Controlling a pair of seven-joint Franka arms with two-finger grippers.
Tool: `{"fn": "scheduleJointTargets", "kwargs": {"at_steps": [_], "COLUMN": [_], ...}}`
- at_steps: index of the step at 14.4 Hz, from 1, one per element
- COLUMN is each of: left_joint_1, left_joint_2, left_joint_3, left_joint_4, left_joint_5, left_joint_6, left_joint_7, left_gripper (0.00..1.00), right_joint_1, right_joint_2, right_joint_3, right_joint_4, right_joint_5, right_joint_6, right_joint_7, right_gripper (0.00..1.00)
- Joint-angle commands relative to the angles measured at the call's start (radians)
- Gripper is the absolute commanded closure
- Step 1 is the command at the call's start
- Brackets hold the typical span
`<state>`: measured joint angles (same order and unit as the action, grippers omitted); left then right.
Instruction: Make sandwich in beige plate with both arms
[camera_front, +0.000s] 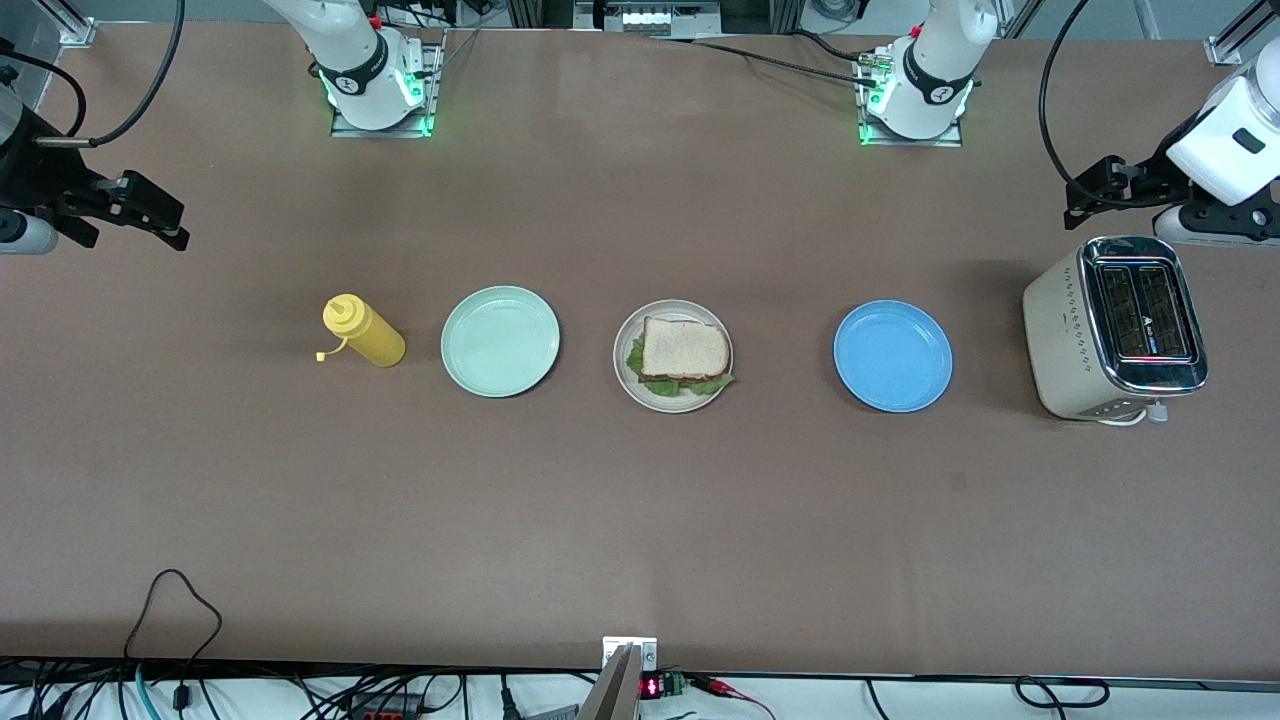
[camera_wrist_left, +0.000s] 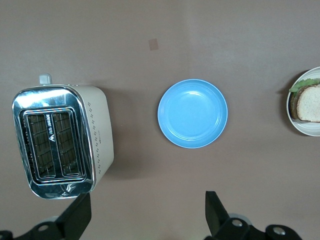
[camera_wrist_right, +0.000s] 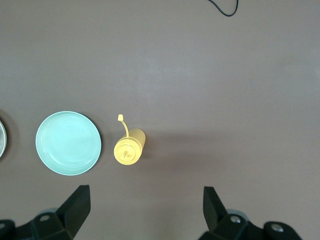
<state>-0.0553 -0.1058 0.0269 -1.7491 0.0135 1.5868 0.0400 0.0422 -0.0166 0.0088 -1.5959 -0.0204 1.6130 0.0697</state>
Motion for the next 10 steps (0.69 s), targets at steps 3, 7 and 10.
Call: {"fn": "scheduleJointTargets", "kwargs": {"at_steps": [3,7,10], "left_joint_1": [-0.008,-0.008,-0.008], "left_joint_2": [0.02,0.02,0.02], "left_joint_3": [0.005,0.005,0.004], "left_joint_4": [0.037,0.037,0.037], "left_joint_5": [0.019,0.019,0.019], "left_joint_6": [-0.028,-0.028,-0.028], "left_joint_7": [0.011,0.014,0.011], "left_gripper": [0.0,0.0,0.0], "right_joint_1": [-0.007,-0.008,-0.011], "right_joint_2": [-0.025,-0.017,0.018], "right_joint_3": [0.007,0.005,0.005], "right_joint_4": [-0.027,-0.021,0.023], "right_joint_5": [0.011,0.01,0.007], "right_joint_6": [0.016,0.013,-0.028], "right_joint_7": [-0.013,-0.021,-0.108], "right_gripper": [0.0,0.0,0.0]}}
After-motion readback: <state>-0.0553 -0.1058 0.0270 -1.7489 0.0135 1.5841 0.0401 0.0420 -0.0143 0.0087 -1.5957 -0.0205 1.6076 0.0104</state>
